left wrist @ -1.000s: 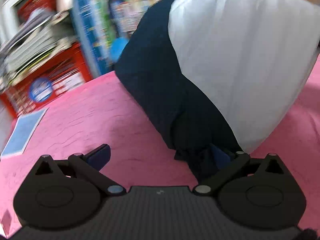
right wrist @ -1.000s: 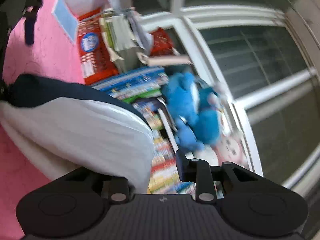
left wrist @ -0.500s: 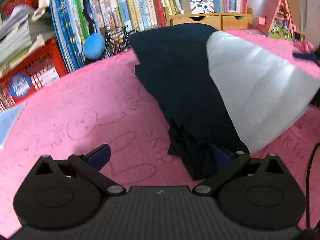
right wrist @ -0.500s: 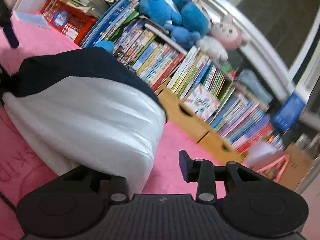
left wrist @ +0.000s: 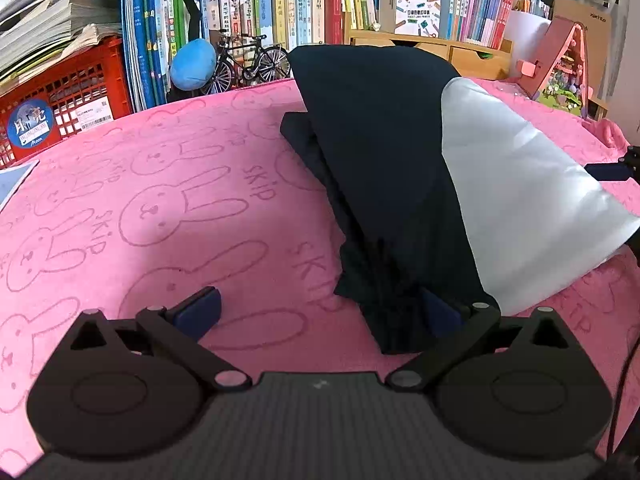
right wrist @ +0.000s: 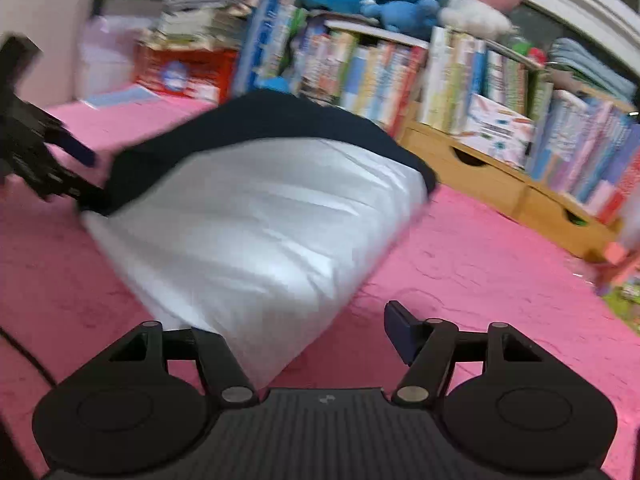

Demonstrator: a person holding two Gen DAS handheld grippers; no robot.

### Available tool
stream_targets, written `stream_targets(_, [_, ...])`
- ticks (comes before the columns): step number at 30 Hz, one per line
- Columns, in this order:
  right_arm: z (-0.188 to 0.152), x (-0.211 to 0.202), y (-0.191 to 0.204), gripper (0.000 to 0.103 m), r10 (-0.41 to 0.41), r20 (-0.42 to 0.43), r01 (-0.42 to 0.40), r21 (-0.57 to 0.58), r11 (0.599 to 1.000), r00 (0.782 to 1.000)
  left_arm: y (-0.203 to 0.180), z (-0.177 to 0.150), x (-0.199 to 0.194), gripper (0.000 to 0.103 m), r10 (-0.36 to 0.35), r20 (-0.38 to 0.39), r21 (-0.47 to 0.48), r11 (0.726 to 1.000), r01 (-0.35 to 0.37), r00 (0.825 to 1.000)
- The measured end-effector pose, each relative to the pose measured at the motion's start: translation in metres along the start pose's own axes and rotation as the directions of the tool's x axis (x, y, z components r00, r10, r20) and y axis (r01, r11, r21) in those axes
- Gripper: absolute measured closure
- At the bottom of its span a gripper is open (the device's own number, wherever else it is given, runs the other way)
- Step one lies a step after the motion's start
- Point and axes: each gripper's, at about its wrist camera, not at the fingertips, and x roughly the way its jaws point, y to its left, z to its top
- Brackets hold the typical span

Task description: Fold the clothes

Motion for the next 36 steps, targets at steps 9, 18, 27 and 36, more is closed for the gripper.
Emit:
stream_targets(9, [-0.017, -0.002, 0.002, 0.016, -0.013, 0.074, 0.024, -0.158, 0.987, 0.997, 0.001, -0.007, -0.001, 0.0, -0.016, 0.036, 0.007, 1.0, 0.016, 0.999])
stream_targets(18, [-0.031, -0.028, 0.001, 0.017, 0.072, 0.135, -0.031, -0.285, 0.958, 0.988, 0.0, -0.007, -0.001, 0.0, -0.021, 0.034, 0.006, 1.0, 0.021, 0.999])
stream_targets(27, [-0.018, -0.055, -0.03, 0.017, 0.152, 0.015, -0.15, -0.079, 0.986, 0.988, -0.001, -0.008, -0.002, 0.0, -0.024, 0.036, 0.005, 1.0, 0.024, 0.999])
stream_targets(36, [0.081, -0.013, -0.013, 0.055, 0.144, 0.09, -0.15, 0.063, 0.987, 0.985, -0.001, -0.008, -0.003, 0.0, -0.023, 0.038, 0.005, 1.0, 0.023, 0.999])
